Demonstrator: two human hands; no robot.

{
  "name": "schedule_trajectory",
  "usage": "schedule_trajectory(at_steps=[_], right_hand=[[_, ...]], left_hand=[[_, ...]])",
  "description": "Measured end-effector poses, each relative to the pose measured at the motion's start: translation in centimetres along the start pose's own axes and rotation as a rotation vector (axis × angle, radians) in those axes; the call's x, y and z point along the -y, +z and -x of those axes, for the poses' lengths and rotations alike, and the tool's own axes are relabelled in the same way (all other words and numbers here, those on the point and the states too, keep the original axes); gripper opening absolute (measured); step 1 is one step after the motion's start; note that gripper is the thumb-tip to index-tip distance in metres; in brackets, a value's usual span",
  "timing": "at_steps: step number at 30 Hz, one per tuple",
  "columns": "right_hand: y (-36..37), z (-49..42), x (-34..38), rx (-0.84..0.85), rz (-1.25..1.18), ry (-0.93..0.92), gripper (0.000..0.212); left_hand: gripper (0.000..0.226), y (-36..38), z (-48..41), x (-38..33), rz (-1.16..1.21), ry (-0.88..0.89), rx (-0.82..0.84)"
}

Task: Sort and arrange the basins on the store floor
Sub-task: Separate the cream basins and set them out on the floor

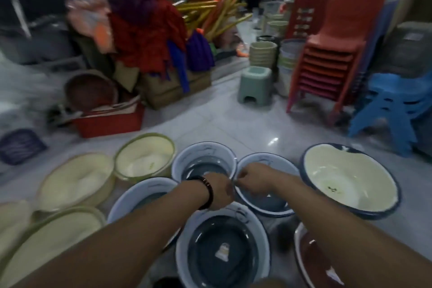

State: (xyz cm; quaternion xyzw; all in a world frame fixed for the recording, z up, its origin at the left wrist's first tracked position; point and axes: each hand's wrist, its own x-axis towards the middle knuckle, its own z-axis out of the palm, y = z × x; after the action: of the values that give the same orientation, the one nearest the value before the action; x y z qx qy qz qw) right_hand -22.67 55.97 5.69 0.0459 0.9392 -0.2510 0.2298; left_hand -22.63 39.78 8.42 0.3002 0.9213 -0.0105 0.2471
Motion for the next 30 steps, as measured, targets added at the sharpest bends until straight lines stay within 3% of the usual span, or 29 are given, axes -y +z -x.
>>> schedule_trajectory(at_steps=[8,15,20,22,25,28,30], right_hand=[[8.2,6.2,19.5,0.252,0.222,-0.295,0.039],[18.0,8.7,27.4,0.293,0.301,-0.396,0.021],[23.5,8.9,30.0,0.311,0.227,-0.314,0.032],[25.9,8.6,30.7,0.355,0.125,-0.219,0.025],[29.8,7.3,31.5,0.409,-0.069,-0.074,0.025],[33.7,5.5,32.5,0.424,-0.295,0.067,0.009],[36.1,3.5,32.9,0.416,-0.397,0.129,0.008]], left_hand=[[0.033,2.5,22.5,13.2,0.148,-0.43,-0.116],[0.029,10.0,36.1,19.1,0.346,-0.695,-0.154],[0.03,15.0,41.2,22.6,0.44,-0.777,-0.177],[0.032,16.4,42.6,24.1,0.475,-0.794,-0.146],[0.035,17.5,43.0,26.9,0.517,-0.801,-0.02],[0.041,17.7,41.3,30.0,0.669,-0.79,0.143],[0.041,18.1,39.7,31.8,0.712,-0.76,0.163]])
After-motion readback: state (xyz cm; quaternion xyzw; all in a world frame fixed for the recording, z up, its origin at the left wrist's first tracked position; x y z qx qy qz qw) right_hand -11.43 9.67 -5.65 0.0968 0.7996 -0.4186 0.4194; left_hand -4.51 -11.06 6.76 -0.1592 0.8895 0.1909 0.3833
